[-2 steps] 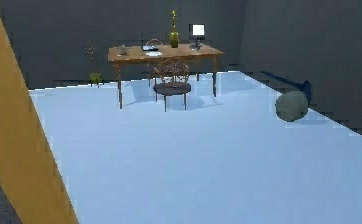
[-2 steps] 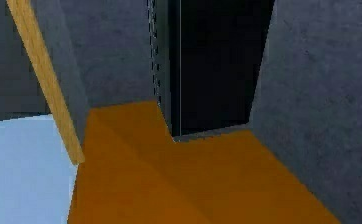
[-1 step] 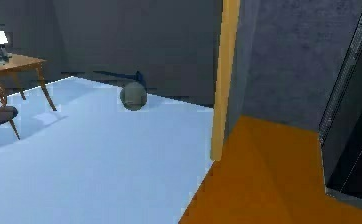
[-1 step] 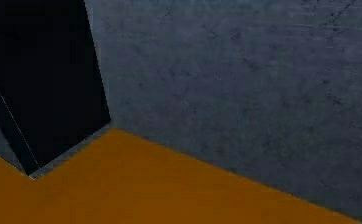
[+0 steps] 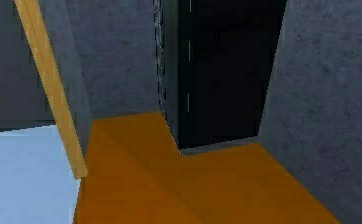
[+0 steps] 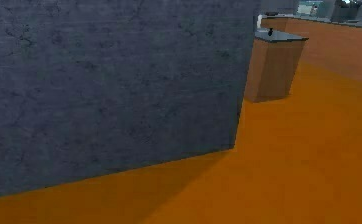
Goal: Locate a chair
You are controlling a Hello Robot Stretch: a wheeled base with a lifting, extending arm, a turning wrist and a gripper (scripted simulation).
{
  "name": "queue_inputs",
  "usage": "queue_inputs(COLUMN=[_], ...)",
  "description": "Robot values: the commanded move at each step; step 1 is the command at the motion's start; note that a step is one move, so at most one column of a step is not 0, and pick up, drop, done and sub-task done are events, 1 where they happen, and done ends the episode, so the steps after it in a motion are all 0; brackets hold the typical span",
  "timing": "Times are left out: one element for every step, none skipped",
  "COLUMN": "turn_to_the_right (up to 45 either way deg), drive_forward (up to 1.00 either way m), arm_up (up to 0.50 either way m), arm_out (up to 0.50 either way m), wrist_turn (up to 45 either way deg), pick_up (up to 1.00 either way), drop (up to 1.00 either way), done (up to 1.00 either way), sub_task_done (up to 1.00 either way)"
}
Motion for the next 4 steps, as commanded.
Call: queue_inputs(turn_to_the_right=[0.0,-45.0,-39.0,0.0], drive_forward=[0.15,0.0,0.0,0.9], arm_up=[0.0,0.0,0.0,0.0], arm_out=[0.0,0.0,0.0,0.0], wrist_turn=[0.0,0.0,0.0,0.0], pick_up=[0.0,0.0,0.0,0.0], drop=[0.0,0.0,0.0,0.0], done=[0.0,0.0,0.0,0.0], sub_task_done=[0.0,0.0,0.0,0.0])
